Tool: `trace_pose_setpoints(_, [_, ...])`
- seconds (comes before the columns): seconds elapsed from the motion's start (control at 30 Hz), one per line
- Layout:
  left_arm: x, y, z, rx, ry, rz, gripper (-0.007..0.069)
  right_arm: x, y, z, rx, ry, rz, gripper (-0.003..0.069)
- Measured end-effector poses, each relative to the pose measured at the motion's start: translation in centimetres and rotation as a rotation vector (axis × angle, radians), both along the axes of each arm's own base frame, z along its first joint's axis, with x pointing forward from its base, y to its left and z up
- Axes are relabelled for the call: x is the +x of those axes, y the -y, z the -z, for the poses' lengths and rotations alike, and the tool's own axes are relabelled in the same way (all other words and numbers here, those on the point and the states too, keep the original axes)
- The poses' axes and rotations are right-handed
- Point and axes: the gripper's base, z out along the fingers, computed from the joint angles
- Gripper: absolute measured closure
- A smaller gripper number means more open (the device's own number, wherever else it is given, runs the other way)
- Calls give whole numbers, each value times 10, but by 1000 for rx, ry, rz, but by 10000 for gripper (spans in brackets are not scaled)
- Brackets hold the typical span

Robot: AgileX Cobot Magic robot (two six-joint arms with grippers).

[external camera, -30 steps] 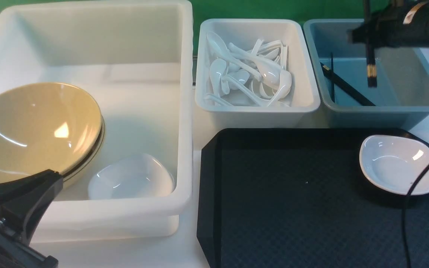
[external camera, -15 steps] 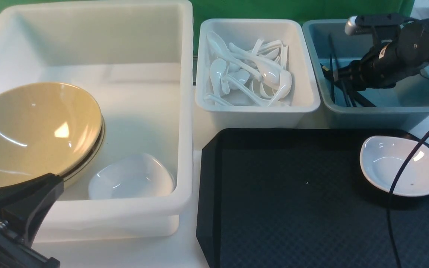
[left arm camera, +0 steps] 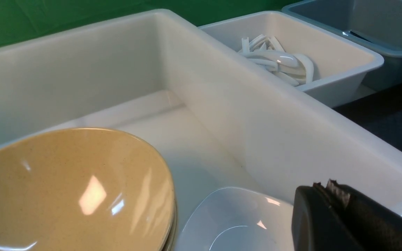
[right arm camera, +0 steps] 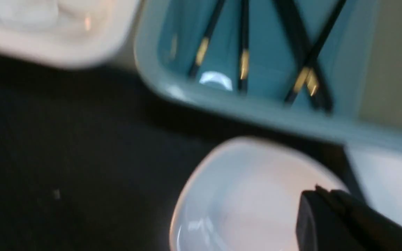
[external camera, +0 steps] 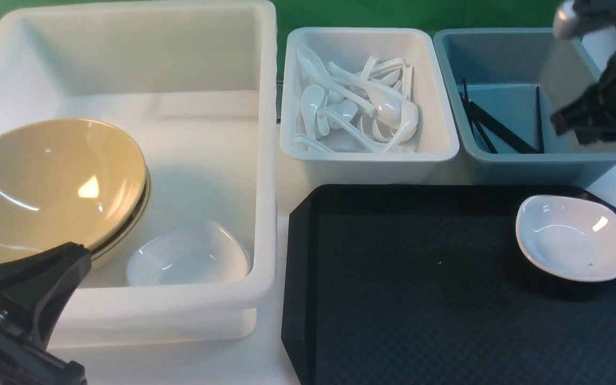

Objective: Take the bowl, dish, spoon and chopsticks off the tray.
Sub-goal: Use the right arm to grab the plate

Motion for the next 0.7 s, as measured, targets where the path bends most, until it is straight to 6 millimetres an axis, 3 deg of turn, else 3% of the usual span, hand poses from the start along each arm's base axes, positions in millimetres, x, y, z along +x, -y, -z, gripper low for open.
trace_pose_setpoints(0.17, [0, 0, 0, 0, 0, 0, 633, -17, 1, 76, 3, -137, 12, 626])
trace_pose_setpoints(0.27, [0, 0, 0, -2, -1, 1, 633, -16, 0, 101, 23, -145, 32, 626])
trace_pose_setpoints(0.37, [0, 0, 0, -2, -5, 5, 633, -11, -3, 111, 66, -142, 56, 626])
trace_pose_setpoints(0.47, [0, 1, 1, -2, -7, 8, 633, -12, -19, 117, 150, -169, 21, 626])
trace_pose_setpoints(0.6, [-1, 1, 1, -1, -13, 14, 633, -16, -55, 113, 257, -188, -100, 626])
trace_pose_setpoints(0.7, [-1, 1, 1, -1, -16, 18, 633, -13, -59, 104, 276, -212, -124, 616])
